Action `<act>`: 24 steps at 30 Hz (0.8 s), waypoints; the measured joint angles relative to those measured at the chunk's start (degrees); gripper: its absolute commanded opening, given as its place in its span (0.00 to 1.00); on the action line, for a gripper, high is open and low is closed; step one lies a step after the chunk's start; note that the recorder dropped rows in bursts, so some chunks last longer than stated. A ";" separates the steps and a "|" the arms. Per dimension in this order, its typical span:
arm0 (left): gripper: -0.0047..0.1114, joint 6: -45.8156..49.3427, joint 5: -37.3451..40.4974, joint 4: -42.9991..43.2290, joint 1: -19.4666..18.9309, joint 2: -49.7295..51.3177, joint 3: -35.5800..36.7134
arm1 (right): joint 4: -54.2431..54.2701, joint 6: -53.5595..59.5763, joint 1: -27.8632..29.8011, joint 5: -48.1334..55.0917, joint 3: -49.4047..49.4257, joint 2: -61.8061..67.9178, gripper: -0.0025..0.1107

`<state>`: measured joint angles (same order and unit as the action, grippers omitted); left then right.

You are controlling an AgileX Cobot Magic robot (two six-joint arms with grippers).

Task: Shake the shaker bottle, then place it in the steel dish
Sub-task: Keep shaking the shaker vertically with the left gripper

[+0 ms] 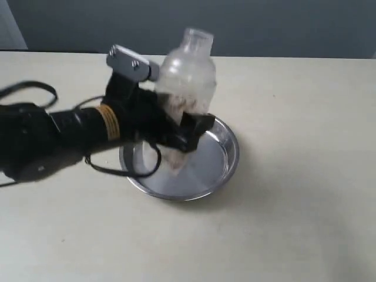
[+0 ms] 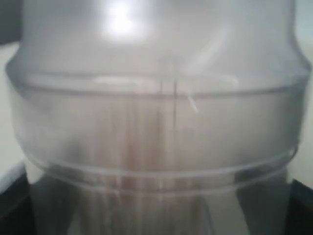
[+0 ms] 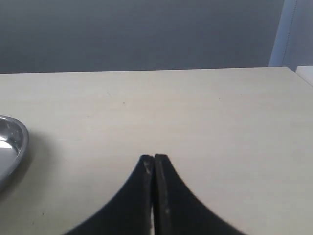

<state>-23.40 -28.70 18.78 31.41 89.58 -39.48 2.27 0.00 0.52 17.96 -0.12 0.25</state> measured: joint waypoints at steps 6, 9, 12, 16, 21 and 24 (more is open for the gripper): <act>0.04 6.37 -0.95 -4.44 0.03 -9.05 -8.03 | 0.00 0.00 0.00 0.00 0.00 0.00 0.02; 0.04 3.10 -2.28 -4.72 0.03 -0.86 -2.31 | 0.00 0.00 0.00 0.00 0.00 0.00 0.02; 0.04 0.65 2.79 0.43 0.03 -0.42 -0.79 | 0.00 0.00 0.00 0.10 0.00 0.00 0.02; 0.04 0.81 1.90 3.75 0.03 -9.58 -6.13 | 0.00 0.00 0.00 0.00 0.00 0.00 0.02; 0.04 -0.48 -5.61 0.53 -0.09 1.76 0.73 | 0.00 0.00 0.00 0.00 0.00 0.00 0.02; 0.04 -2.79 -1.99 5.24 -0.33 1.82 1.71 | -0.13 0.00 0.00 0.00 0.00 0.00 0.02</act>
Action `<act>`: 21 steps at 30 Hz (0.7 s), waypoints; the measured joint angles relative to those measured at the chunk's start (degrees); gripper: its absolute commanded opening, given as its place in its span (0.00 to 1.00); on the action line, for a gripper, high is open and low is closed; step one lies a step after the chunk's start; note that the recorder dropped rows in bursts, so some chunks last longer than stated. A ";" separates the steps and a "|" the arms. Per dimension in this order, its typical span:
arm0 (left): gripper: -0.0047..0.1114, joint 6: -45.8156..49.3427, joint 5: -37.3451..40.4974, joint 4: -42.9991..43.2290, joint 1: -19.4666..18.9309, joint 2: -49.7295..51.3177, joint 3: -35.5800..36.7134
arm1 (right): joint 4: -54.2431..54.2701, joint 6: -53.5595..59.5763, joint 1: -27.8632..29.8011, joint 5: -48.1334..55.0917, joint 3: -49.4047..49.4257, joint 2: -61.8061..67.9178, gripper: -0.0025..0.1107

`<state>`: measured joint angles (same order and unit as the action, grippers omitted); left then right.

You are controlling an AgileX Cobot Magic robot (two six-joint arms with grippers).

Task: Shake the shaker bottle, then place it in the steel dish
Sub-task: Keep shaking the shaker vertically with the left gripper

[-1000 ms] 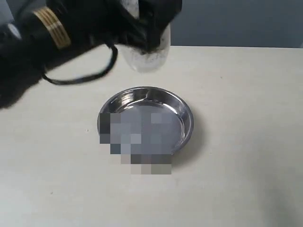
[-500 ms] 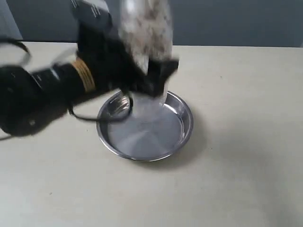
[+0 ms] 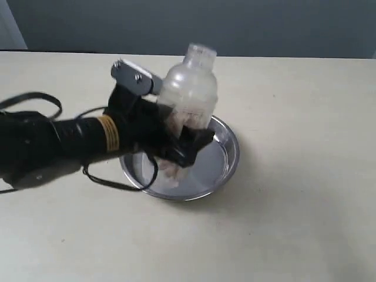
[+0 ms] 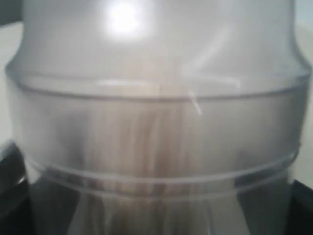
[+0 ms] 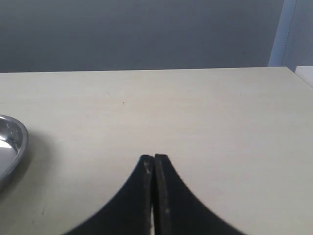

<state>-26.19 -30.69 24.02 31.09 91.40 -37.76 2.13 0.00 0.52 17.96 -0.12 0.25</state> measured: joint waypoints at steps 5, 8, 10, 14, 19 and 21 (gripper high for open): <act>0.04 1.91 -2.71 0.23 -0.22 -10.72 -6.13 | 0.00 0.00 0.00 0.00 0.00 0.00 0.02; 0.04 1.58 -5.13 -1.86 -0.39 -3.26 -2.07 | 0.00 0.00 0.00 0.00 0.00 0.00 0.02; 0.04 -0.22 -2.15 -0.26 -0.49 0.78 0.17 | 0.00 0.00 0.00 0.00 0.00 0.00 0.02; 0.04 1.27 0.93 2.80 -0.62 -7.34 -5.79 | 0.00 0.00 0.00 0.00 0.00 0.00 0.02; 0.04 1.89 -4.03 -1.88 -1.16 -3.89 -5.03 | 0.00 0.00 0.00 0.00 0.00 0.00 0.02; 0.04 -1.01 -2.33 -1.03 -1.31 1.61 -2.12 | 0.00 0.00 0.00 0.00 0.00 0.00 0.02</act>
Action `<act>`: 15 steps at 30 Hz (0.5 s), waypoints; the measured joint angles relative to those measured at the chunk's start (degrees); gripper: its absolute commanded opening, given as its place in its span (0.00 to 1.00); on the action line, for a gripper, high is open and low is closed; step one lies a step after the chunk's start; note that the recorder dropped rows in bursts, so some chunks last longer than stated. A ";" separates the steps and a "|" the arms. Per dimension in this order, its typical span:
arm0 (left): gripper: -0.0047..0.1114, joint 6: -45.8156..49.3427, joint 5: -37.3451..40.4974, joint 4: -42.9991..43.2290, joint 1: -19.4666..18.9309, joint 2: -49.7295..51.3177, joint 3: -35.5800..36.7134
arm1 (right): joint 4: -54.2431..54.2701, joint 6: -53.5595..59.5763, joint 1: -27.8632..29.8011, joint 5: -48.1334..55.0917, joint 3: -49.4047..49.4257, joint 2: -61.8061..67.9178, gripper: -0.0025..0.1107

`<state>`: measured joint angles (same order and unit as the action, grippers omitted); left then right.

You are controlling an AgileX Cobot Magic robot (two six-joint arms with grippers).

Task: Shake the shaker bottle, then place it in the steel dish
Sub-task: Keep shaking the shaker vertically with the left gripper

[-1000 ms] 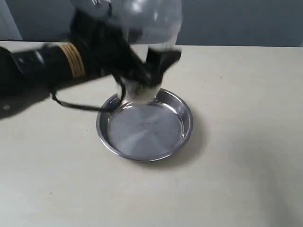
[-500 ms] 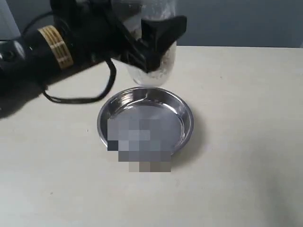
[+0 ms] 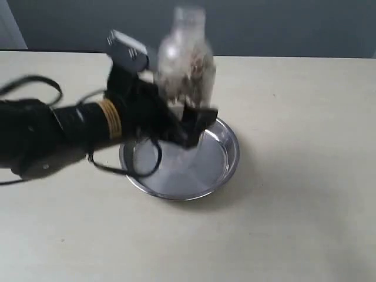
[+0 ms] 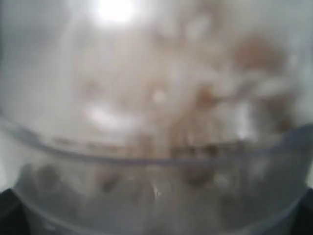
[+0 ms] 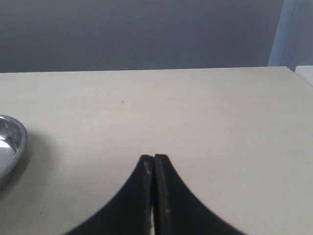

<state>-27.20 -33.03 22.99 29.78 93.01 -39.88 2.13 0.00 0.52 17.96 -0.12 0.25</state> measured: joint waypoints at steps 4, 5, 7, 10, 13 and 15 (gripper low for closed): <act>0.04 -2.70 3.02 7.42 -0.15 -5.84 -2.77 | 0.00 0.00 0.00 0.00 0.00 0.00 0.02; 0.04 -2.80 2.86 7.88 0.14 -8.29 -4.27 | 0.00 0.00 0.00 0.00 0.00 0.00 0.02; 0.04 -2.80 0.42 7.25 0.41 -9.26 -4.66 | 0.00 0.00 0.00 0.00 0.00 0.00 0.02; 0.04 -3.93 -0.71 4.76 0.41 -2.16 -1.03 | 0.00 0.00 0.00 0.00 0.00 0.00 0.02; 0.04 -4.74 3.64 8.67 0.41 -0.85 0.54 | 0.00 0.00 0.00 0.10 0.00 0.00 0.02; 0.04 0.30 6.20 9.64 0.41 -6.32 -2.94 | 0.00 0.00 0.00 -0.02 0.00 0.00 0.02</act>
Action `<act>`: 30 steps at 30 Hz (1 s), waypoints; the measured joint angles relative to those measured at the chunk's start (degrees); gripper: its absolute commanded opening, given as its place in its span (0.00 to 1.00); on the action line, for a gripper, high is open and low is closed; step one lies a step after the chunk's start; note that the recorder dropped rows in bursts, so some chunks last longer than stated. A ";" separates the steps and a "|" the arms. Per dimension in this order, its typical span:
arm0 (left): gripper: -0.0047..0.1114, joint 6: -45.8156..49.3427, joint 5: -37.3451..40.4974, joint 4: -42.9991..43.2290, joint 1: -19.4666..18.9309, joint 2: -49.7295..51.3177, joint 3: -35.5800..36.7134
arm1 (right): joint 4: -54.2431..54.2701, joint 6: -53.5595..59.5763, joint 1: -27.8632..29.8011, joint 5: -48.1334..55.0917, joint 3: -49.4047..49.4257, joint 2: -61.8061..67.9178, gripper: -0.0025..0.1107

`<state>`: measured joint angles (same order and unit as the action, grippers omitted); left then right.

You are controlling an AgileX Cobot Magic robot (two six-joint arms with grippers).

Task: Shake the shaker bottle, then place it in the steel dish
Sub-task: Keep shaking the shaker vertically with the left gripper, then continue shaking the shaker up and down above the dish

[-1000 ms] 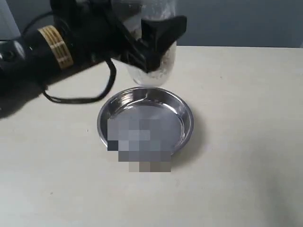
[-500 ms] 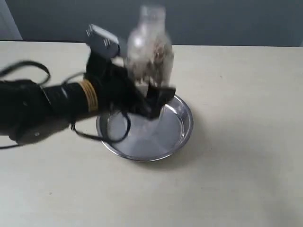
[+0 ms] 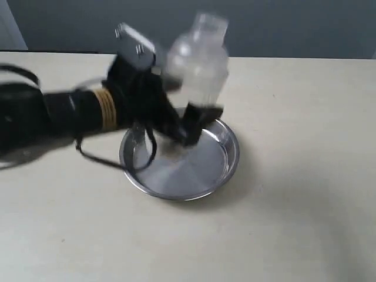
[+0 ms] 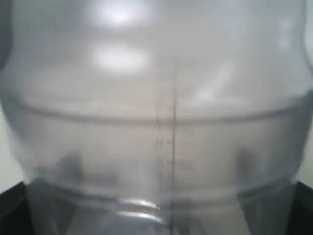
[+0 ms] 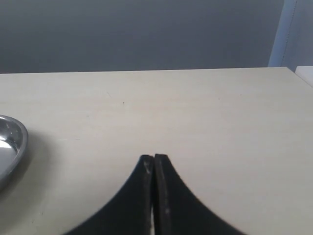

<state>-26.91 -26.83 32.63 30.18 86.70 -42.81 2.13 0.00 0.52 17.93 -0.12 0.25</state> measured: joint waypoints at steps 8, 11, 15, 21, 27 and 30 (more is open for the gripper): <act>0.04 7.41 -7.45 -16.30 1.74 3.87 2.75 | 0.00 0.00 0.00 0.00 0.00 0.00 0.02; 0.04 7.61 -1.73 -12.65 2.37 1.81 2.34 | 0.00 0.00 0.00 0.10 0.00 0.00 0.02; 0.04 9.23 -3.17 -12.50 2.25 -3.92 -0.76 | 0.00 0.00 0.00 0.10 0.00 0.00 0.02; 0.04 9.65 1.85 -11.88 1.33 1.88 1.77 | 0.00 0.00 0.00 0.14 0.00 0.00 0.02; 0.04 12.01 -1.15 -15.31 1.33 -6.76 -5.30 | 0.00 0.00 0.00 0.03 0.00 0.00 0.02; 0.04 5.85 -2.93 -14.59 1.33 0.93 0.83 | 0.00 0.00 0.00 0.03 0.00 0.00 0.02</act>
<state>-21.06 -29.76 18.04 31.52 87.63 -41.99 2.13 0.00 0.52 17.97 -0.12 0.25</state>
